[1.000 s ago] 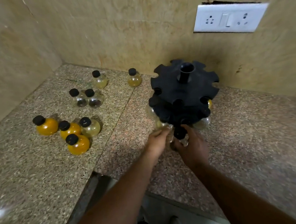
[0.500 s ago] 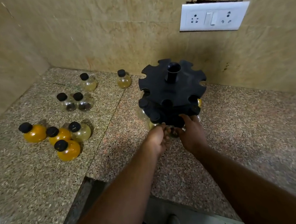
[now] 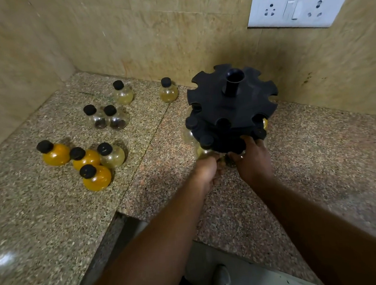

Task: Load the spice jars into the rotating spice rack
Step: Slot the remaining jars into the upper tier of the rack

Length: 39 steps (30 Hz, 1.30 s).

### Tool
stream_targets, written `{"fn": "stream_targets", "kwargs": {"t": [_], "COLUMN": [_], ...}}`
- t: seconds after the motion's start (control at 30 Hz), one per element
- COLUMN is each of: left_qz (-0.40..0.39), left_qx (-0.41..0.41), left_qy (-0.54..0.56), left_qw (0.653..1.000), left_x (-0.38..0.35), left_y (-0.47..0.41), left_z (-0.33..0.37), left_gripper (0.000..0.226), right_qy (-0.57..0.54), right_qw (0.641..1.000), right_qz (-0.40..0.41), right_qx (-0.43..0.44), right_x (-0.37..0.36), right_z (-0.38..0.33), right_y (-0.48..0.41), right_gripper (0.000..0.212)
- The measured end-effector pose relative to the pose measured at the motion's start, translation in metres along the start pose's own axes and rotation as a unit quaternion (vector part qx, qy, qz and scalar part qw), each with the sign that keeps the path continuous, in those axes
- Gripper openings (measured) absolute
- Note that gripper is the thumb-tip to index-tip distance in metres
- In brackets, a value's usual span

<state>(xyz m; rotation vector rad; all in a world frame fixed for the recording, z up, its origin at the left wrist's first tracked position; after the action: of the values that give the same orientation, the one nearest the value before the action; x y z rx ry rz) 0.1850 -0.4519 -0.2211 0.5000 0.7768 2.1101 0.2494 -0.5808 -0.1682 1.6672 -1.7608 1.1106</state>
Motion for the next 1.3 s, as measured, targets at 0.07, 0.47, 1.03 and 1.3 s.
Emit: {"fn": "stream_targets", "kwargs": {"t": [0.07,0.47,1.03,1.3], "left_qz": [0.025,0.287,0.456,0.413], "left_qx": [-0.006,-0.080,-0.282,-0.342], "left_qy": [-0.001,0.004,-0.143,-0.187], "left_qw": [1.000,0.954,0.832,0.823], "left_x": [0.011,0.169,0.360,0.369], "left_y": [-0.002,0.001,-0.018,-0.039], "left_z": [-0.011,-0.052,-0.027,-0.006], "left_gripper": [0.025,0.018,0.077,0.053], "right_qy": [0.002,0.036,0.171,0.206], "right_qw": [0.999,0.987,0.934,0.926], "right_qz": [0.039,-0.140,-0.299,-0.302], "right_qx": [0.004,0.072,0.092,0.093], "right_x": [0.004,-0.081,-0.202,-0.207], "right_z": [-0.003,-0.094,-0.192,-0.195], "right_y": [0.010,0.120,0.176,0.177], "right_gripper": [0.063,0.058,0.098,0.100]}}
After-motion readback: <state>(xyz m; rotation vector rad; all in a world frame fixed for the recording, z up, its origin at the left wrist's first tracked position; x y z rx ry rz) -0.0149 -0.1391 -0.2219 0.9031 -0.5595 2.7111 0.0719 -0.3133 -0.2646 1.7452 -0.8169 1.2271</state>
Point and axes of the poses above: each hand's wrist, its own y-axis away from the middle knuckle, its own x-axis out of the back of the hand, z = x × y, the point moved 6 cm from there along -y, towards the middle knuckle, and after that the axes turned 14 degrees about z, right-handed, at the moved point
